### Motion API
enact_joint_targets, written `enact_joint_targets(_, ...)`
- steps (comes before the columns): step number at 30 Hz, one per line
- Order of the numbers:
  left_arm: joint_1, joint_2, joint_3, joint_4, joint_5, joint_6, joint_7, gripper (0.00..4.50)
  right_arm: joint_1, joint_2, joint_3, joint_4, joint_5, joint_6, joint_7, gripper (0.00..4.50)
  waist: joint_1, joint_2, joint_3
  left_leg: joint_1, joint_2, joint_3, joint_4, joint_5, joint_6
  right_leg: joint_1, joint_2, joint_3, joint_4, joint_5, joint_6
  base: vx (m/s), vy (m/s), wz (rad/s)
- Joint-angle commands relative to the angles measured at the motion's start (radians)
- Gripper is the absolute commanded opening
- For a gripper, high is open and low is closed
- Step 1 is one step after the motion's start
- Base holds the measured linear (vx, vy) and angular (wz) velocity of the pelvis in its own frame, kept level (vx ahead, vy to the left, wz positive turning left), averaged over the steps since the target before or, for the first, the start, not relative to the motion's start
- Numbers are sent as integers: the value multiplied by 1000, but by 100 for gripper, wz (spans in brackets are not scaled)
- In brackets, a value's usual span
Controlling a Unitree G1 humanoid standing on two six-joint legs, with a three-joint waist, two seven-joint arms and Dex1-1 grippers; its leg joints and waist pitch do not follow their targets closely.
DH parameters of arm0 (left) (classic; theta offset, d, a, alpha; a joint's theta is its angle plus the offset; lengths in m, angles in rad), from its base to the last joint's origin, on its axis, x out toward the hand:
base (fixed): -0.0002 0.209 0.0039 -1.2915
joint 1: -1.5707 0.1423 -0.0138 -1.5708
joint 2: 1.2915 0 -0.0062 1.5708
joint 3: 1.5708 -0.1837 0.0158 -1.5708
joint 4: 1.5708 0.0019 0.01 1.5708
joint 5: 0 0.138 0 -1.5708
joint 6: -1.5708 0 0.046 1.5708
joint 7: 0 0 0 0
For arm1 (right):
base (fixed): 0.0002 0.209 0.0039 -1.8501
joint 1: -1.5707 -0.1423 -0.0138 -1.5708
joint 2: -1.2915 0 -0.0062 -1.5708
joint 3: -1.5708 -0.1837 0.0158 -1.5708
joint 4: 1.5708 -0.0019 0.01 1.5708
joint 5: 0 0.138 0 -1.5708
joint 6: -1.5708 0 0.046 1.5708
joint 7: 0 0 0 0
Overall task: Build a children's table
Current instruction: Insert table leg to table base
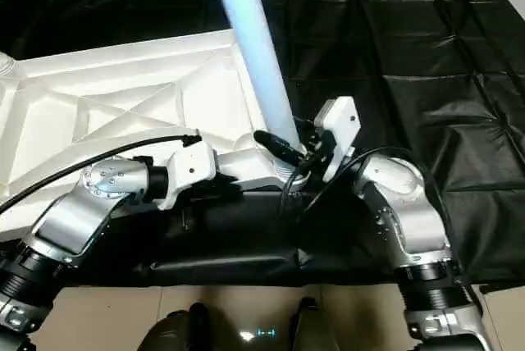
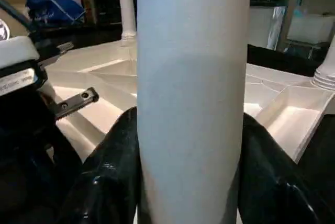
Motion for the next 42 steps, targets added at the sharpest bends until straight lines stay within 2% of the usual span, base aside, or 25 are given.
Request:
enact_joint_targets(1, 19, 5, -45, 17, 21, 15, -10, 0, 33, 20, 9, 73, 23, 73, -10, 186, -5, -13, -65, 31, 2, 0, -71, -278, 75, 56, 13, 2, -60, -242, -234, 0, 0, 0)
enact_joint_targets(5, 19, 4, -44, 18, 21, 16, -8, 0, 29, 26, -20, 101, 37, 82, -26, 186, -6, -11, -65, 31, 2, 0, -72, -272, 71, 54, 13, 2, -60, -237, -231, 0, 0, 0)
enact_joint_targets(11, 20, 4, -42, 17, 22, 16, -6, 0, 61, 34, -59, 100, 52, 107, -36, 186, -4, -13, -62, 30, 3, -1, -77, -300, 57, 52, 12, 2, -65, -279, -212, 0, 0, 0)
enact_joint_targets(16, 19, 5, -41, 22, 23, 12, -4, 0, 88, 45, -92, 98, 70, 99, -67, 186, -3, -11, -64, 31, 3, 0, -77, -266, 62, 53, 14, 1, -63, -229, -221, 0, 0, 0)
enact_joint_targets(17, 17, 4, -40, 23, 22, 13, -3, 0, 105, 56, -117, 96, 82, 92, -90, 186, -3, -9, -64, 32, 3, 0, -76, -265, 62, 53, 14, 1, -62, -225, -222, 0, 0, 0)
enact_joint_targets(21, 13, 2, -39, 28, 21, 12, -2, 0, 131, 74, -158, 90, 94, 86, -121, 186, 0, -7, -63, 35, 5, 1, -80, -279, 59, 51, 13, 1, -66, -238, -218, 0, 0, 0)
enact_joint_targets(23, 12, 1, -38, 30, 21, 11, -1, 0, 143, 79, -178, 87, 106, 87, -136, 186, -1, -9, -63, 33, 4, -1, -82, -275, 56, 54, 13, 0, -66, -230, -216, 0, 0, 0)
enact_joint_targets(25, 10, 2, -36, 36, 21, 7, 0, 0, 157, 84, -196, 81, 118, 90, -149, 186, 0, -6, -61, 38, 6, 1, -83, -286, 54, 48, 14, 1, -69, -237, -214, 0, 0, 0)
enact_joint_targets(26, 9, 1, -36, 39, 22, 6, 0, 0, 164, 85, -199, 78, 121, 90, -151, 186, 1, -4, -60, 42, 7, 2, -84, -294, 49, 47, 15, 1, -70, -238, -213, 0, 0, 0)
enact_joint_targets(28, 8, 1, -35, 42, 22, 5, 2, 0, 188, 86, -199, 65, 122, 84, -150, 186, 1, -5, -58, 39, 7, 0, -87, -308, 42, 50, 13, 1, -71, -249, -209, 0, 0, 0)
enact_joint_targets(32, 6, -1, -34, 44, 21, 5, 6, 0, 237, 93, -188, 30, 116, 78, -148, 186, 1, -9, -56, 39, 6, -1, -91, -318, 36, 53, 11, 1, -75, -270, -194, 0, 0, 0)
enact_joint_targets(33, 5, -1, -33, 45, 22, 4, 9, 0, 264, 94, -175, 17, 101, 61, -142, 186, 1, -9, -55, 38, 6, -1, -92, -323, 34, 54, 11, 1, -76, -282, -192, 0, 0, 0)
enact_joint_targets(34, 4, -2, -33, 46, 21, 4, 11, 0, 280, 98, -170, 9, 95, 49, -143, 186, 3, -9, -56, 42, 7, 0, -92, -330, 31, 51, 9, 3, -79, -296, -184, 0, 0, 0)
enact_joint_targets(36, 2, -4, -34, 49, 21, 3, 15, 0, 309, 106, -160, -5, 82, 17, -145, 186, 5, -9, -56, 45, 7, 2, -91, -326, 32, 49, 11, 4, -79, -281, -182, 0, 0, 0)
enact_joint_targets(39, 0, -7, -33, 52, 22, 2, 20, 0, 334, 114, -147, -9, 52, -38, -146, 186, 6, -8, -55, 41, 6, 1, -93, -311, 34, 53, 11, 3, -77, -267, -184, 0, 0, 0)
enact_joint_targets(41, -4, -12, -32, 57, 24, -3, 29, 0, 358, 133, -143, -6, 25, -100, -157, 186, 6, -7, -50, 44, 7, 1, -98, -355, 24, 50, 8, 4, -85, -329, -170, 0, 0, 0)
enact_joint_targets(42, -4, -12, -32, 57, 24, -3, 29, 0, 358, 133, -143, -6, 25, -100, -157, 186, 7, -7, -50, 47, 8, 1, -99, -367, 20, 48, 8, 5, -87, -345, -165, 0, 0, 0)
